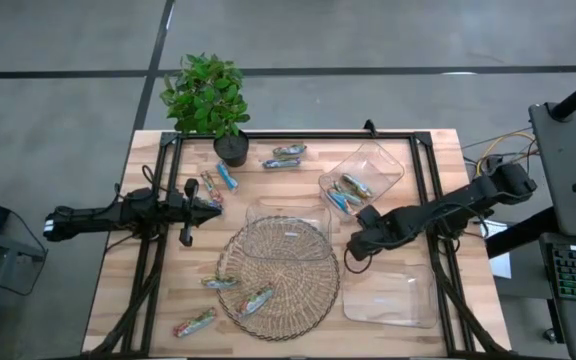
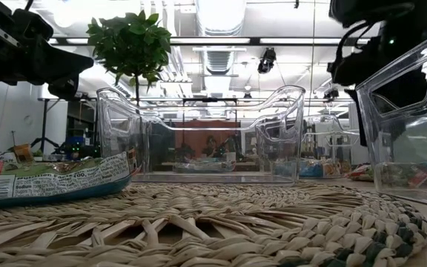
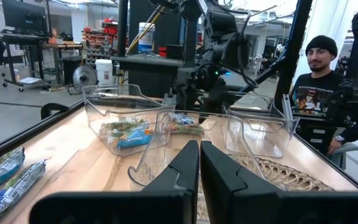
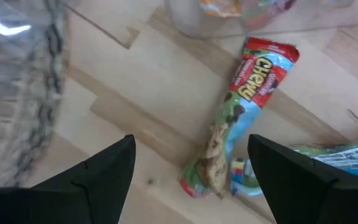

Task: Pick and place Granola Bars by type
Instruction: Put the red granola bar into the bottom transparent bin

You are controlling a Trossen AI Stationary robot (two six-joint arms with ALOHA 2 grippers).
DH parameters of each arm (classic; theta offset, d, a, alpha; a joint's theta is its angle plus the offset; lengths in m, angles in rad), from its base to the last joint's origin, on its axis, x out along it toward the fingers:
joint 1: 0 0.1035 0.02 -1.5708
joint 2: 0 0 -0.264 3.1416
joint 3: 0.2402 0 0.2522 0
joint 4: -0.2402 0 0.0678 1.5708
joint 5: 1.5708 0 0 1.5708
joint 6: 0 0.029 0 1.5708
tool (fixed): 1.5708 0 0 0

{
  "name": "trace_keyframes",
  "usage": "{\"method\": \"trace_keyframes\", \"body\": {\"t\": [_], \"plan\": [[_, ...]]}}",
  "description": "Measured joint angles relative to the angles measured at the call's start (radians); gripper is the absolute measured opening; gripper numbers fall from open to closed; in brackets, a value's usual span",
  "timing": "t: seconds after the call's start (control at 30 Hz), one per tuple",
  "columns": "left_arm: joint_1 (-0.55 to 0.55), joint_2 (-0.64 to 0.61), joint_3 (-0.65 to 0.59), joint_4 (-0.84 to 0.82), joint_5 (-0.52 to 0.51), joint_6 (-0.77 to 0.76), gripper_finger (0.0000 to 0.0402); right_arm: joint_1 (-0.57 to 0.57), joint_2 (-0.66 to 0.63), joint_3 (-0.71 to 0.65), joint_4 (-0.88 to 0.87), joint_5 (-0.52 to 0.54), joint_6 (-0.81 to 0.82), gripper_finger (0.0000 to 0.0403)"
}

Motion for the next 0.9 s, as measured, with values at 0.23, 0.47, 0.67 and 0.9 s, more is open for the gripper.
{"method": "trace_keyframes", "body": {"t": [0.23, 0.47, 0.67, 0.9], "plan": [[0.0, 0.0, 0.0, 0.0, 0.0, 0.0, 0.0, -0.036, 0.039, -0.014, 0.026, 0.007, 0.002, 0.0295], [0.0, 0.0, 0.0, 0.0, 0.0, 0.0, 0.0, -0.052, 0.039, -0.052, 0.056, 0.017, 0.021, 0.0293], [0.0, 0.0, 0.0, 0.0, 0.0, 0.0, 0.0, -0.051, 0.038, -0.055, 0.052, 0.014, 0.02, 0.0293], [0.0, 0.0, 0.0, 0.0, 0.0, 0.0, 0.0, -0.051, 0.038, -0.055, 0.054, 0.015, 0.008, 0.0293]]}}
